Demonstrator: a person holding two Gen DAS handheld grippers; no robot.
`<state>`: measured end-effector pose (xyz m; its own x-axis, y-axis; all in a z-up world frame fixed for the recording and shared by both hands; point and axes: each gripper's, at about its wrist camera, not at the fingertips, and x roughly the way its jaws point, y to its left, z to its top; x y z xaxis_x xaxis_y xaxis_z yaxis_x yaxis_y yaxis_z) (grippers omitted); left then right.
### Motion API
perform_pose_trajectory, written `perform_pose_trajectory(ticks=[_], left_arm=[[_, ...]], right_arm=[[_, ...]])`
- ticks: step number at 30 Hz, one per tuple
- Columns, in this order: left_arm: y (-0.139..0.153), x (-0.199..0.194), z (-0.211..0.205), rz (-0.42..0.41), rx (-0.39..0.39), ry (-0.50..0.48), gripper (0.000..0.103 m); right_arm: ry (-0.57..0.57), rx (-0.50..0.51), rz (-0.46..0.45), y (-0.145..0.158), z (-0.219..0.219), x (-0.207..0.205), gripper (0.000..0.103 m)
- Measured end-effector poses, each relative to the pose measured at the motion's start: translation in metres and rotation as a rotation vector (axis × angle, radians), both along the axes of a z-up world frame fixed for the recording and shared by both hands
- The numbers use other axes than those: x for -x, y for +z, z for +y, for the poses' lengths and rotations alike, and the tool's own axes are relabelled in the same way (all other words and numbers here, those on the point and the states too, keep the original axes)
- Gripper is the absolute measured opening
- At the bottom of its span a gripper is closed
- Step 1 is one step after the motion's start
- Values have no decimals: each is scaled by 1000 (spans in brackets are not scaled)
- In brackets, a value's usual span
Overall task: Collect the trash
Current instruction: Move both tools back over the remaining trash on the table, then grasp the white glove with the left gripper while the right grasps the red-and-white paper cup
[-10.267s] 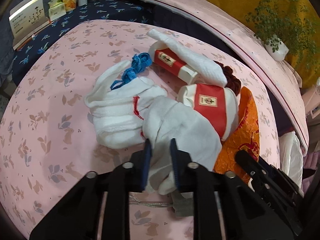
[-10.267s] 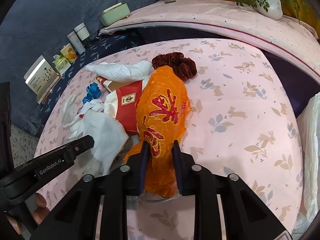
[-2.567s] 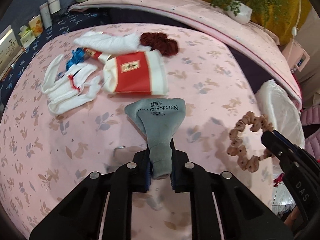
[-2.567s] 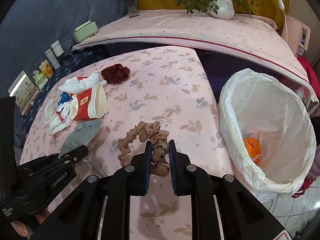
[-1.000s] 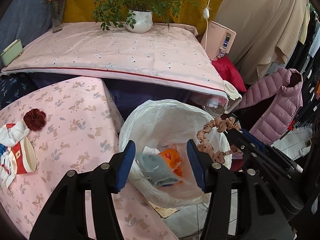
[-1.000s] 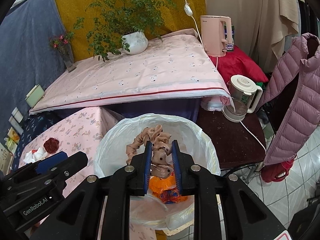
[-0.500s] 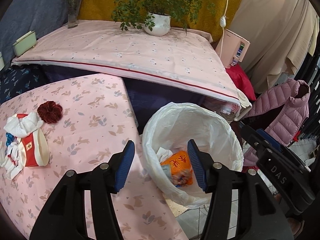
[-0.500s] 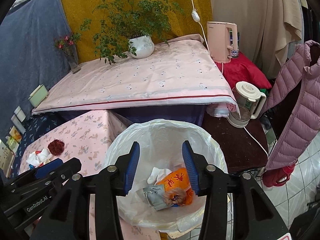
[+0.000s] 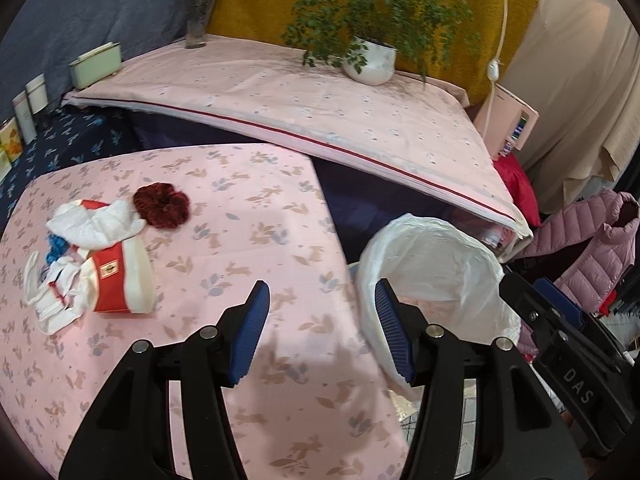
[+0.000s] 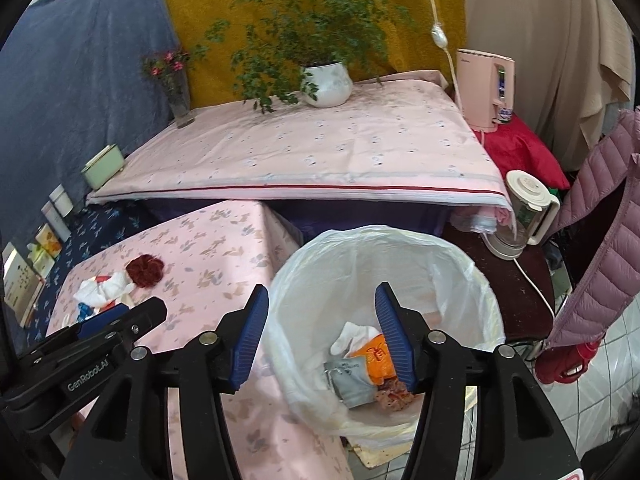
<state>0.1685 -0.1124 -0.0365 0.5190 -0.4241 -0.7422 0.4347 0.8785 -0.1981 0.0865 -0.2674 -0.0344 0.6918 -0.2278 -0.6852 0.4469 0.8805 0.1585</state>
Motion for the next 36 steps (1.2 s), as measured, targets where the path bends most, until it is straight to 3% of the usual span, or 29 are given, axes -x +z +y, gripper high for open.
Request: perform_pose_trajectory(ticks=[10,13,21,24,36], left_arm=[[-18,-22,83,26,-21,187,53],[-23,-28,114,19,-37,260,68],[-37,-45,196,-5,-122,407,68],[-45,-53,222,1,-148,452,75],[-75,-94,272,38,-176,452,75]], right_arm=[[146,9,27,-5,70,-26,58],[191,9,40,-9,92,-34,58],[301,-6,71,-21,147,-63,58],[341,-7,83,-27,166,-76,58],[446,-48,136,-62,216,-150,58]])
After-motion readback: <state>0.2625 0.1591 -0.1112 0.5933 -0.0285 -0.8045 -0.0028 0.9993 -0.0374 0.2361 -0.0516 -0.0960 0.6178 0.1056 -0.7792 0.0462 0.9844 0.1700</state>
